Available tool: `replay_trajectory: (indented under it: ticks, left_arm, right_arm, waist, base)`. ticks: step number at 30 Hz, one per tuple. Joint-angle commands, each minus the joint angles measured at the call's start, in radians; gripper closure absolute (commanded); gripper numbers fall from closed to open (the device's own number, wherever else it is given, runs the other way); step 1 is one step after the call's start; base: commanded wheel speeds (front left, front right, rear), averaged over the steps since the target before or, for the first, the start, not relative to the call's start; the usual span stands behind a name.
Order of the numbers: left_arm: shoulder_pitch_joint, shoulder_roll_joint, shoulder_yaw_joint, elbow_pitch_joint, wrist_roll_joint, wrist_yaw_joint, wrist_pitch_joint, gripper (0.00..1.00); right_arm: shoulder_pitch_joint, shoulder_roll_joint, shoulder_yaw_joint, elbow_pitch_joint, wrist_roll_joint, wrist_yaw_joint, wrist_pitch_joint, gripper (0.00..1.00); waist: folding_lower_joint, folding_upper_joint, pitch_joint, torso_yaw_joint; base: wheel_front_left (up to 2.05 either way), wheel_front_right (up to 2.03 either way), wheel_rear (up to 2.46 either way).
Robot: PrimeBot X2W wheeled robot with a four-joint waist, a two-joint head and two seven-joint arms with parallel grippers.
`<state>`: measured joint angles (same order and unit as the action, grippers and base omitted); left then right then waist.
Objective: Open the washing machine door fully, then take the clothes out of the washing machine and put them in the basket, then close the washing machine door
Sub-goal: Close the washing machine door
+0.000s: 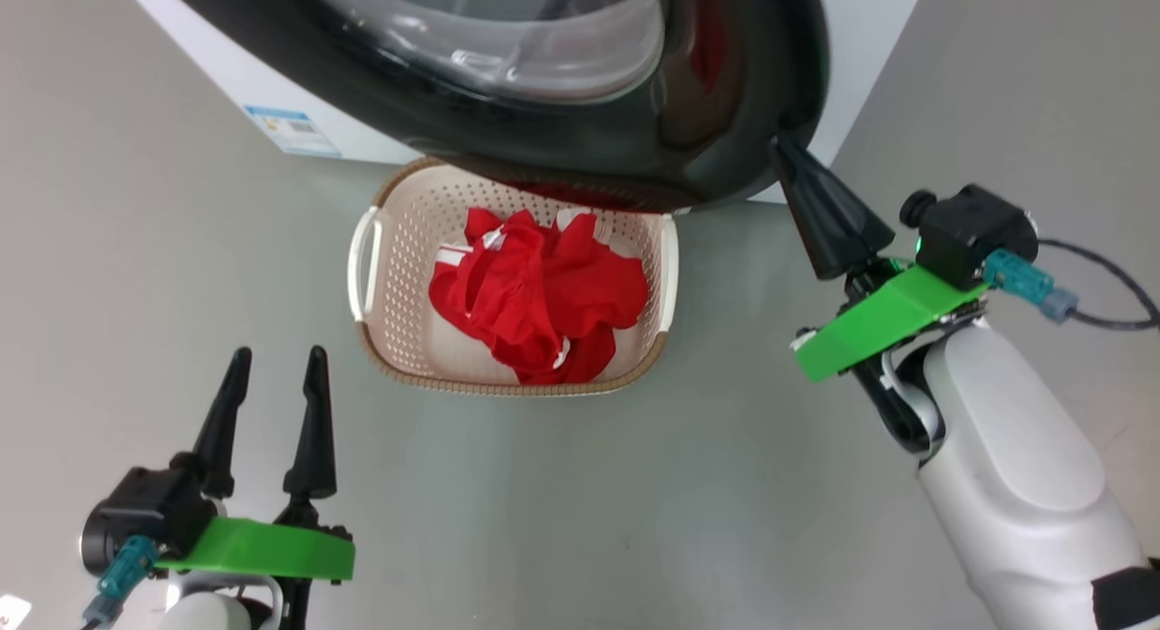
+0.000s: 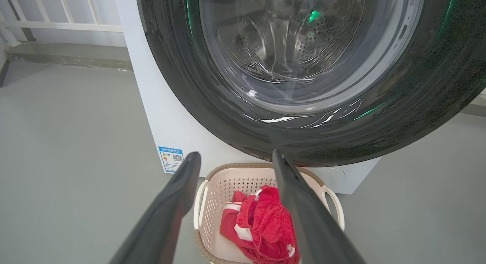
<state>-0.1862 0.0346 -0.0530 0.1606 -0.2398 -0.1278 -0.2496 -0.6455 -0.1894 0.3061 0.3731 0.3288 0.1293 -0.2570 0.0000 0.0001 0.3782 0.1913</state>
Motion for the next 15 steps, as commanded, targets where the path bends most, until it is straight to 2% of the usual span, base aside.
replay_trajectory:
  ticks: [1, 15]
  left_arm:
    - [-0.026, 0.018, 0.03, -0.024, -0.006, -0.003, -0.012, 0.0]
    - [-0.084, 0.016, 0.007, -0.04, -0.029, -0.003, -0.012, 0.0]
  right_arm:
    - [-0.024, 0.013, 0.008, -0.016, 0.017, 0.001, -0.005, 1.0]
    - [-0.171, 0.011, -0.08, 0.028, 0.013, 0.001, -0.005, 1.0]
  waist:
    - [0.0, -0.0001, 0.024, 0.02]
    - [0.0, -0.0001, 0.109, 0.049]
  base:
    - [0.0, 0.0, 0.0]
    - [0.0, 0.0, 0.0]
